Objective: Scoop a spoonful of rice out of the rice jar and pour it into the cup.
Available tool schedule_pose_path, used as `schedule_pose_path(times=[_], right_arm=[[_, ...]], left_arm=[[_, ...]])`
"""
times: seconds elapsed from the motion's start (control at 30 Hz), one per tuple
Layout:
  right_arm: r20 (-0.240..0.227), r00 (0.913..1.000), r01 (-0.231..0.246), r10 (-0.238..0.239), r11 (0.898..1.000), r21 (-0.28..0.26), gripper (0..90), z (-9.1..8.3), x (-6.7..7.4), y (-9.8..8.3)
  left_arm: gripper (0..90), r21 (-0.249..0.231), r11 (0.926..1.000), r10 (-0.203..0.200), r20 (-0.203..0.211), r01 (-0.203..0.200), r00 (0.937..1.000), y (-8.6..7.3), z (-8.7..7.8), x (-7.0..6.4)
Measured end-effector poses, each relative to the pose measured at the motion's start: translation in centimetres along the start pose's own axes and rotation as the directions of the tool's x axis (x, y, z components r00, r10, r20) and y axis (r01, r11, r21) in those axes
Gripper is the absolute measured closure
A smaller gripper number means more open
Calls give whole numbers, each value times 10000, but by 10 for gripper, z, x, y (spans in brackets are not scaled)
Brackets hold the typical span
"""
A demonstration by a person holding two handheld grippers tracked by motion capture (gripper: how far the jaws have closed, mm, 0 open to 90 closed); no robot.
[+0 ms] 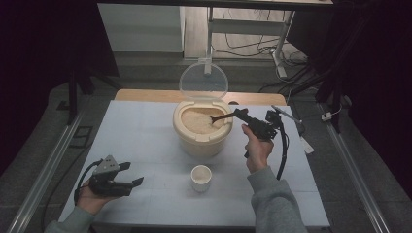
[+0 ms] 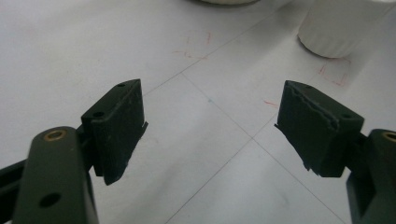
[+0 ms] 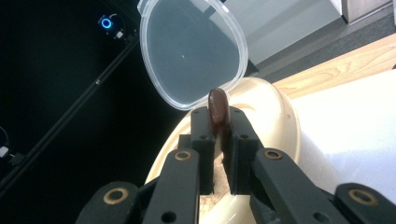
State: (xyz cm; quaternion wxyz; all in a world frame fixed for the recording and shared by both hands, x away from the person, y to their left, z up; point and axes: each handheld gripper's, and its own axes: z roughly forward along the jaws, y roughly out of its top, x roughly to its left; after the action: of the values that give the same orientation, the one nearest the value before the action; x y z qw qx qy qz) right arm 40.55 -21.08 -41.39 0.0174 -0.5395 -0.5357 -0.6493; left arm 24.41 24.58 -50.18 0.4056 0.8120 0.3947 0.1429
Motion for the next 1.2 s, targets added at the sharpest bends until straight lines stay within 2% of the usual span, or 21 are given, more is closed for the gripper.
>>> schedule_pose_path(times=[0.13, 0.33, 0.67, 0.8, 1.03, 1.2], right_arm=[[-89, 9999, -82, 81, 9999, -83, 835, -5, -1, 2], [-340, 9982, -502, 496, 9986, -181, 835, -11, -3, 6], [-427, 9951, -898, 888, 9957, -228, 835, -16, -4, 10], [-477, 9907, -1286, 1276, 9915, -189, 835, -16, -5, 11], [-592, 9880, -1447, 1430, 9892, -252, 835, -20, -5, 14], [-667, 9882, -1395, 1376, 9899, -248, 835, -23, -2, 16]], left_arm=[[230, 24, 10000, 34, -15, -34, 10000, 0, 0, 0], [230, 35, 10000, 57, -58, -56, 10000, 0, 1, 0], [231, 71, 9999, 129, -154, -128, 9998, 0, 1, -1], [232, 81, 9998, 156, -179, -154, 9997, 0, 1, -1], [232, 103, 9998, 182, -198, -180, 9996, 0, 1, -1], [232, 115, 9997, 195, -201, -193, 9996, 0, 2, -1]])
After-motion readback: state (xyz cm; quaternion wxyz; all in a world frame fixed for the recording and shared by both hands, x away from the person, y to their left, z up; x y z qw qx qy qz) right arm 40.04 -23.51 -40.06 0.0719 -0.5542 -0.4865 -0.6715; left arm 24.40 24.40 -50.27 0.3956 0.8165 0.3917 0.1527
